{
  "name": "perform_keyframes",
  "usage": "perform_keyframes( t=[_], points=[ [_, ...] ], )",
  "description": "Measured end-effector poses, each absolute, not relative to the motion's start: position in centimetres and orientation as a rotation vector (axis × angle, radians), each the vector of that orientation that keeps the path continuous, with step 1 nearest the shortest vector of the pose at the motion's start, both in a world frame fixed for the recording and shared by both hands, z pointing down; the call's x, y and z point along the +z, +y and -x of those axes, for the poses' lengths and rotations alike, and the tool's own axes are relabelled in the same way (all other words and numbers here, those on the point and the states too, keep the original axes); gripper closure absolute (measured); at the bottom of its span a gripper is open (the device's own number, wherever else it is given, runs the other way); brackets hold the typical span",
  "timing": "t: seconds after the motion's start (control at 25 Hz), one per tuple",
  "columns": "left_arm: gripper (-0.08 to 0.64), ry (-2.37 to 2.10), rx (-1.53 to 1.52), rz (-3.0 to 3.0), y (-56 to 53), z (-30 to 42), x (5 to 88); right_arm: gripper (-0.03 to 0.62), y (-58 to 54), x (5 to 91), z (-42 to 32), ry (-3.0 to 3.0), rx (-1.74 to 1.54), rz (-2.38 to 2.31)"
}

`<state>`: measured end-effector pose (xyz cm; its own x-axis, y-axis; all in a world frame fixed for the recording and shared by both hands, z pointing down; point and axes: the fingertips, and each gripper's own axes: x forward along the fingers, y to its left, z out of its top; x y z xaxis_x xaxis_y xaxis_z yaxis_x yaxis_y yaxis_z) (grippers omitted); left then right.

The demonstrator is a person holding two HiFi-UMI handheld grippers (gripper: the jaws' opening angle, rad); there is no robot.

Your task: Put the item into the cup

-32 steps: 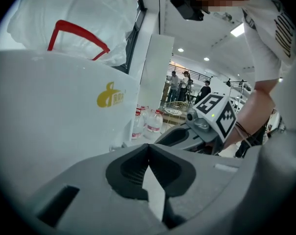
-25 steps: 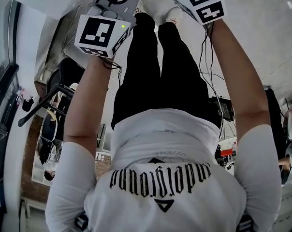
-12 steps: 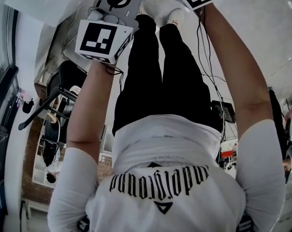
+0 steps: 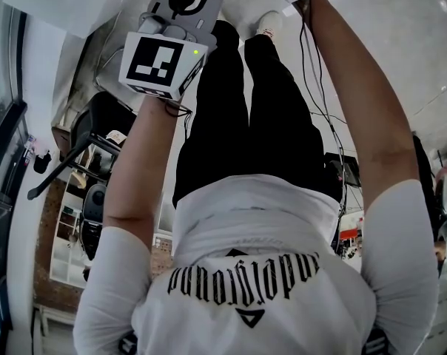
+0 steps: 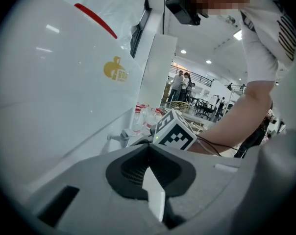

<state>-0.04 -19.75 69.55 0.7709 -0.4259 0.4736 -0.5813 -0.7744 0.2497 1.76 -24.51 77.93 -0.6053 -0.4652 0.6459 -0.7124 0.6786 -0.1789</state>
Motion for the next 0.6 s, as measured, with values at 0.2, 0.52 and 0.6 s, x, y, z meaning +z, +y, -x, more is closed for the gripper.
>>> perform_keyframes(
  t=[0.2, 0.52, 0.6],
  points=[
    [0.548, -0.760, 0.547, -2.585, -19.6, -0.1, 69.4, 0.477, -24.4, 77.6, -2.0, -2.306, 0.583, -0.910],
    [0.548, -0.772, 0.539, -2.594, -19.7, -0.1, 67.1, 0.477, -24.2, 77.6, -2.5, -2.270, 0.602, -0.918],
    [0.548, -0.772, 0.539, -2.596, -19.5, -0.1, 66.4, 0.479, -24.1, 77.3, -2.6, -2.265, 0.607, -0.921]
  ],
)
